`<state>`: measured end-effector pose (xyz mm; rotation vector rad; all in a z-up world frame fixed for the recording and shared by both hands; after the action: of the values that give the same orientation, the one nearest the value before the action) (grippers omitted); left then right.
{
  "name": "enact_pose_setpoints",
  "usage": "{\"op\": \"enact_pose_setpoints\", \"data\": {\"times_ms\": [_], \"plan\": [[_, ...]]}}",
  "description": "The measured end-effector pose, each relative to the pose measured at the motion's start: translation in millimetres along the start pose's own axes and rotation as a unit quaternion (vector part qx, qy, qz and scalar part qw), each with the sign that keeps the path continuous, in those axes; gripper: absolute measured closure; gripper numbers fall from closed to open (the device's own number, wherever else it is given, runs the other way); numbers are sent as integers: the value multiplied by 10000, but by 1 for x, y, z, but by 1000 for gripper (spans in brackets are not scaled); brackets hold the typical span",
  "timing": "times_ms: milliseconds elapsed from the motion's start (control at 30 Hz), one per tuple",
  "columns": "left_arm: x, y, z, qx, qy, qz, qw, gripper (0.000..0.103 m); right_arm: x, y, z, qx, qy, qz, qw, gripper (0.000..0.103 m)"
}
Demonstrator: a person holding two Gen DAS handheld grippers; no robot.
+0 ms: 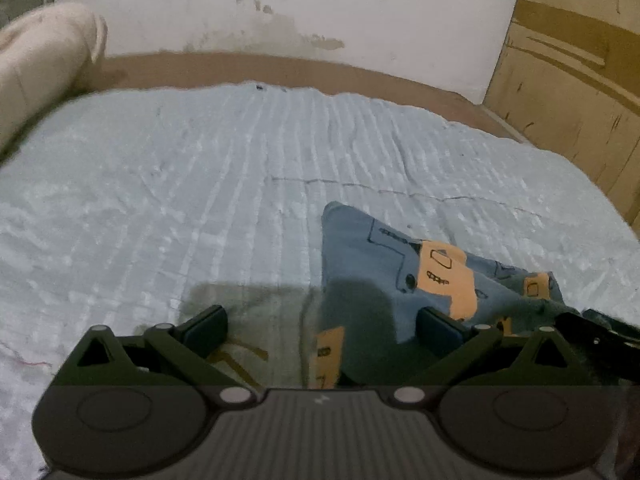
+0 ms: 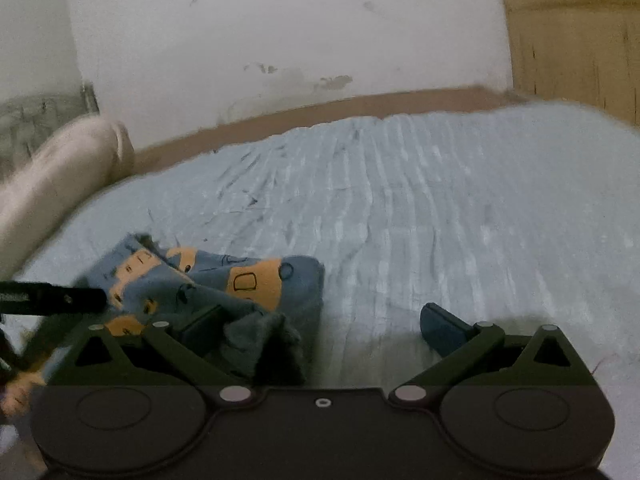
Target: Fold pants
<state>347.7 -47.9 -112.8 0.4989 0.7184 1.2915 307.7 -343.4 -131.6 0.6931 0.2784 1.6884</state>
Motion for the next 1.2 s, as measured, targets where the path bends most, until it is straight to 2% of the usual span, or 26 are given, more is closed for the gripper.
{"op": "enact_pose_setpoints", "data": {"times_ms": [167, 367, 600, 733, 933, 1133, 1200], "plan": [[2, 1, 10, -115, 73, -204, 9997, 1, -7, 5, -1, -59, -328, 245, 9991, 1], [8, -16, 10, -77, 138, -47, 9999, 0, -3, 6, 0, -71, -299, 229, 9993, 1], [11, -2, 11, -118, 194, 0, 9997, 1, -5, 5, -1, -123, -425, 322, 9985, 1], [2, 10, -1, -153, -9, 25, 9999, 1, -5, 6, -1, -183, -457, 350, 9982, 1], [-21, 34, -29, -210, -662, 105, 9975, 1, 5, 13, -7, -212, -153, 311, 9992, 1], [-30, 55, -56, -225, -662, 108, 9975, 1, 23, 38, -30, -252, 224, 266, 9991, 1], [-31, 60, -63, -217, -575, 98, 9981, 1, 25, 50, -41, -396, 333, 252, 9983, 1]]}}
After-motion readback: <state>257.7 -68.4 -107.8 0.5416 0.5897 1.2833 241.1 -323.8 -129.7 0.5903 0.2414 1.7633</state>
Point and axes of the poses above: each gripper's, at about its wrist camera, not at the fingertips, and y roughly against the way its jaws point, x to its left, z to its top, the point moved 10 cm from there along -y, roughly the way its jaws point
